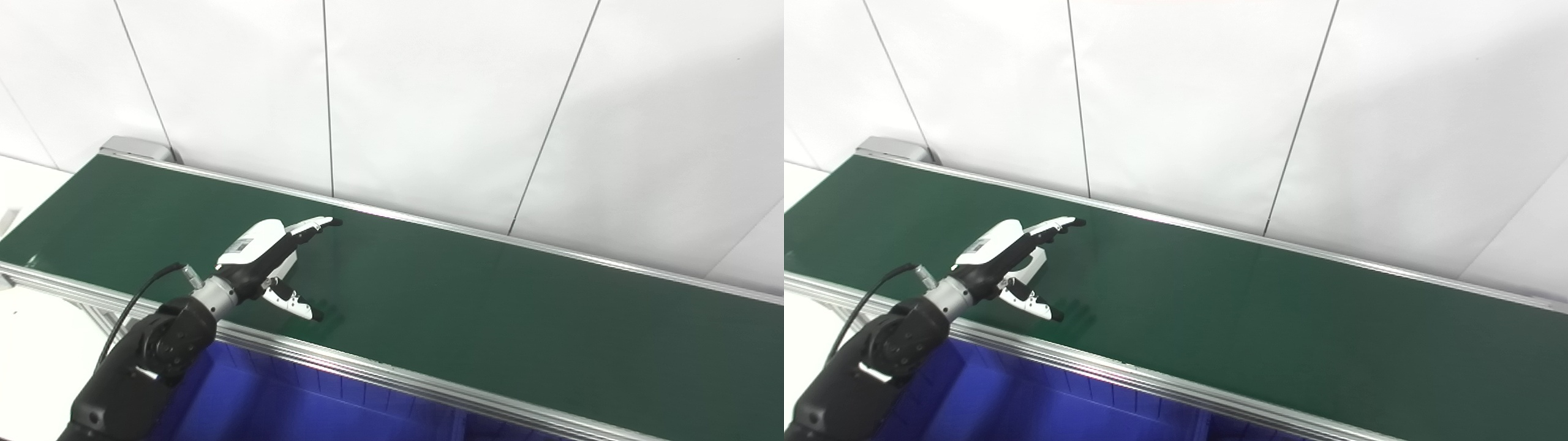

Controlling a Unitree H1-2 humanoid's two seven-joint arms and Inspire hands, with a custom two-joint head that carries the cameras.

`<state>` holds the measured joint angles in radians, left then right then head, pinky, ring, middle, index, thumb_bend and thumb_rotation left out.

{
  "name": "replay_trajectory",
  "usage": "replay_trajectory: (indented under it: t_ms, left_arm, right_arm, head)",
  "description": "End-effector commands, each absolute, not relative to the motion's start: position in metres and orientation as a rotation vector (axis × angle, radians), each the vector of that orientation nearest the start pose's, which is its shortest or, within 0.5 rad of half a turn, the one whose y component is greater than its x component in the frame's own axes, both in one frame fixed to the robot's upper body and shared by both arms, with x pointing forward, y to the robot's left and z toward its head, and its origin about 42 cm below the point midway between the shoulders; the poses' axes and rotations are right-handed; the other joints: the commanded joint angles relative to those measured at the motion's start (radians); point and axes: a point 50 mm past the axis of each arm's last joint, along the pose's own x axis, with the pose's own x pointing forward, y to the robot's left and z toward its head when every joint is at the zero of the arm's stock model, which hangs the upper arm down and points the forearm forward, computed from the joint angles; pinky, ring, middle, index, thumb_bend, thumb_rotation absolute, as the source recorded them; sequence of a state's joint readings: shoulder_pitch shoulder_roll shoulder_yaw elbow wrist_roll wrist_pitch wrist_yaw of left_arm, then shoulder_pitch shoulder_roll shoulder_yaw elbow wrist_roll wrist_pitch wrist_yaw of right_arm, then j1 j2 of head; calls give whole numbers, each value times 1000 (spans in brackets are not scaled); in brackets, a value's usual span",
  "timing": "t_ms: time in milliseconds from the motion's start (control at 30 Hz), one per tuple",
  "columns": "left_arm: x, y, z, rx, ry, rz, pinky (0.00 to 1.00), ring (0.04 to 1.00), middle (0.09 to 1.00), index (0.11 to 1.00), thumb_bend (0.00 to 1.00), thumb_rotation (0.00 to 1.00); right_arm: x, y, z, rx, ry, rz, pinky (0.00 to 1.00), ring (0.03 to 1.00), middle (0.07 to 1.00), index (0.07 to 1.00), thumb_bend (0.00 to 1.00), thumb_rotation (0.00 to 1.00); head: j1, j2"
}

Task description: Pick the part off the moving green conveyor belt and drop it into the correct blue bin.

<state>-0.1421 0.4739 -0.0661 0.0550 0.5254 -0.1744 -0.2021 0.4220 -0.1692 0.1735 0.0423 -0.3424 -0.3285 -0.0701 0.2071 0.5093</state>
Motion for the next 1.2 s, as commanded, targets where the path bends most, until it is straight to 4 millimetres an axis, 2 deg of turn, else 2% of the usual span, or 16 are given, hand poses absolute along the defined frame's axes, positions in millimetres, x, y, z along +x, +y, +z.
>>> replay_trajectory:
  t_ms: [0,167,300,533,800,1067,1167]
  left_arm:
    - [341,333,170,1051,-213,-265,802,884,943,921,819,0]
    - [350,335,166,1061,-181,-257,822,891,943,912,840,1]
    - [355,337,164,1095,-135,-263,871,923,958,925,834,51]
    - [366,336,159,1212,-116,-297,925,951,945,913,856,2]
    - [381,330,151,1291,-91,-337,964,964,954,901,846,0]
    - [396,324,146,1367,-95,-346,929,954,937,892,825,0]
    - [399,322,146,1377,-109,-344,890,928,916,869,753,0]
  right_arm:
    - [120,-237,28,-430,54,174,744,798,841,904,806,272]
    - [119,-237,28,-438,49,174,746,795,838,902,807,281]
    - [119,-237,28,-433,51,173,741,794,840,901,804,275]
    - [120,-238,30,-444,53,177,747,794,838,900,802,296]
    - [119,-239,30,-431,47,175,746,797,837,901,799,292]
    - [117,-238,32,-431,43,173,742,796,840,905,795,300]
    - [117,-238,33,-434,42,173,746,799,843,906,789,310]
  head:
    - [0,1]
    - [3,5]
    - [2,7]
    - [0,16]
    - [1,20]
    - [-1,30]
    - [0,33]
